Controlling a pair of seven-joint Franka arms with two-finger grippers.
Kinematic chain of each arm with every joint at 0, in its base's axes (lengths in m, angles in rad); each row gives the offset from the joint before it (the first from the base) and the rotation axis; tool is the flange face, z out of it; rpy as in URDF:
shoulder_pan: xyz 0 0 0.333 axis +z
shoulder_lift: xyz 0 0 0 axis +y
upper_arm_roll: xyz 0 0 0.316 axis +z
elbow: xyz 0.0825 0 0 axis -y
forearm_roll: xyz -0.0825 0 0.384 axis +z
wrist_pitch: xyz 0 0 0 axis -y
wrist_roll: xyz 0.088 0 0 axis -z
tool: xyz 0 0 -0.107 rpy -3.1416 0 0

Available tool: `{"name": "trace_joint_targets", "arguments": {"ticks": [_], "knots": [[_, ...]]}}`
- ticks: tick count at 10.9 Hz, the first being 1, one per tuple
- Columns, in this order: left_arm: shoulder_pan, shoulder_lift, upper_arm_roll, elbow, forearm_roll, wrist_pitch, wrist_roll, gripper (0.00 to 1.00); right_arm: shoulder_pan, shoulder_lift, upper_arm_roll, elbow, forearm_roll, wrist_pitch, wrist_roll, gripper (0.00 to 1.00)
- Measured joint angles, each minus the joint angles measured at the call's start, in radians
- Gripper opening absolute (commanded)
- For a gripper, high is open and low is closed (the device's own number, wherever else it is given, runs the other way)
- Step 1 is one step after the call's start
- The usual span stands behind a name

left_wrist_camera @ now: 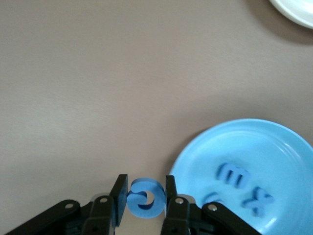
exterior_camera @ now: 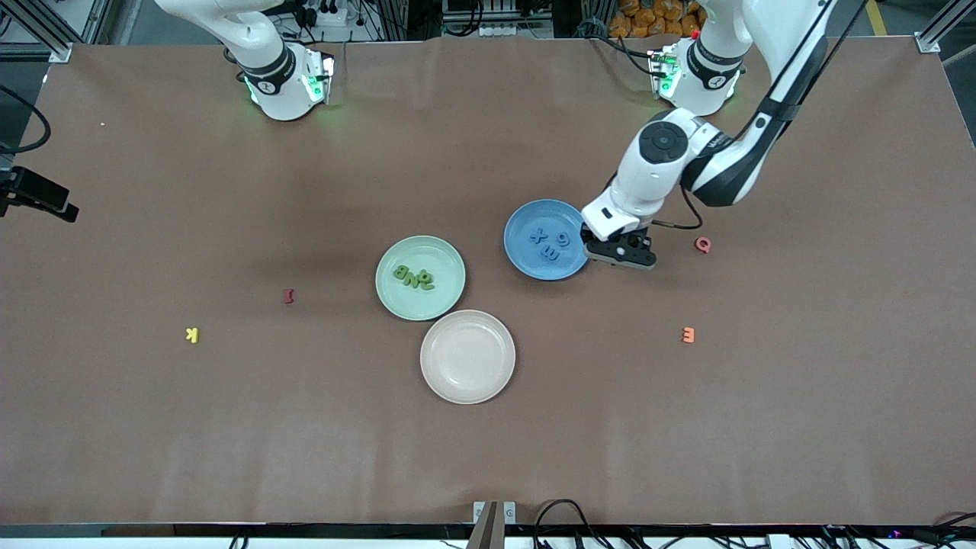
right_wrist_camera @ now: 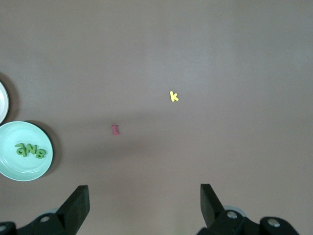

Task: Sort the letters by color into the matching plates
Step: 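Lower the blue c onto the blue plate and open the left gripper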

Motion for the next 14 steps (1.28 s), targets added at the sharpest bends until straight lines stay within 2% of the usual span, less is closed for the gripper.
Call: {"name": "trace_joint_targets", "arguments": {"ticks": [5,9,10,11,12,14], "knots": [[-0.12,0.009,-0.003,0.055,0.0,-0.079,-0.085,0.0,0.007,-0.003,0.003,-0.02,0.0,0.01,0.02,1.0],[-0.226,0.052,-0.004,0.095,0.0,-0.099,-0.231,0.0,0.011,-0.003,0.004,-0.021,0.0,0.01,0.021,1.0],[-0.246,0.068,-0.005,0.098,0.0,-0.099,-0.26,0.21,0.011,-0.003,0.004,-0.023,0.0,0.012,0.021,1.0],[-0.254,0.081,-0.004,0.102,0.0,-0.099,-0.275,0.92,0.011,-0.003,0.004,-0.031,0.0,0.022,0.021,1.0],[-0.254,0.093,-0.003,0.109,0.0,-0.099,-0.293,1.0,0.011,-0.003,0.004,-0.042,0.0,0.035,0.021,1.0],[-0.253,0.112,0.001,0.124,0.0,-0.099,-0.349,1.0,0.011,-0.003,0.004,-0.05,0.0,0.04,0.027,1.0]]}}
